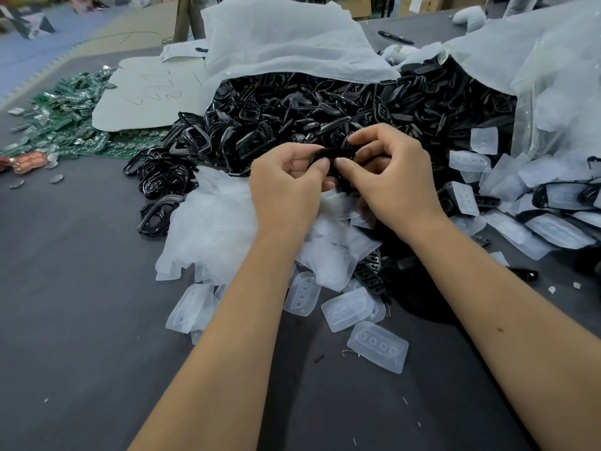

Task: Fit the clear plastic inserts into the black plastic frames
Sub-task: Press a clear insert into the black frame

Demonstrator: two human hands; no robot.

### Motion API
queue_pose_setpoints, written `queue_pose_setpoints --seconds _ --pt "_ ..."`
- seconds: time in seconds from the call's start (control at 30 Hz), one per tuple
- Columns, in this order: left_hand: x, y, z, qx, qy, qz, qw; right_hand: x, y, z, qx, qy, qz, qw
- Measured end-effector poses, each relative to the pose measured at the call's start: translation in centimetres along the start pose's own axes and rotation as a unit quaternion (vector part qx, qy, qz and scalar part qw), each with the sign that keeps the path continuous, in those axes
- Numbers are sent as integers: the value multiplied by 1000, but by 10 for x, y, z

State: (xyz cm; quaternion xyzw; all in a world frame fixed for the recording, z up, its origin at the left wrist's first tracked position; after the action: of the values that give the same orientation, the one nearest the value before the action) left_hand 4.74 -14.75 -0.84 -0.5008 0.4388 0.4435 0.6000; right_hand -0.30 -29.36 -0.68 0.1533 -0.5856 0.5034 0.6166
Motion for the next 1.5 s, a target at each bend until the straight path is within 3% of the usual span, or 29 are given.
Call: queue_pose_setpoints --seconds 0.1,0.2,0.4,0.6,0.8,1.03,1.23,1.37,1.5 --pt "-1 -1 1 10 16 -1 1000 -3 -1 2 56 -83 -19 995" --pt "-1 -1 1 27 2 -5 1000 -6 0 1 43 -115 -22 992" --pt "0 0 -5 58 -128 -49 989 -11 -1 0 33 -136 -33 990" --pt "2 1 -3 58 -49 7 997 -8 -2 3 61 -185 -54 979" --pt "0 1 -3 106 31 31 993 -6 -4 6 74 -219 -80 970" --pt "-3 3 -4 89 -3 2 996 -5 -5 7 85 -206 -100 970" --pt "-1 2 -6 31 -131 -55 989 -4 -4 3 98 -139 -90 981" --pt "0 2 -4 -25 -78 -14 997 -4 -1 -2 87 -61 -83 991" --pt "-1 -1 -3 10 -50 -15 999 -2 -3 -3 69 -85 -104 989"
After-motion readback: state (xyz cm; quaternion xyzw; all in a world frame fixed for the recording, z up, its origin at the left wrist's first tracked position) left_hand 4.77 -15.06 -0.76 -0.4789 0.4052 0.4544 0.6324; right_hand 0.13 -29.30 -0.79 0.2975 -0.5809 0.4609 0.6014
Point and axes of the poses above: each hand's wrist, its own y-axis away from the middle knuckle, its own z-axis out of the back of the hand, x = y × z, the point moved 2 cm from there along -y, towards the middle knuckle, and after that the axes turned 7 degrees about -y, right-handed, at the moved point
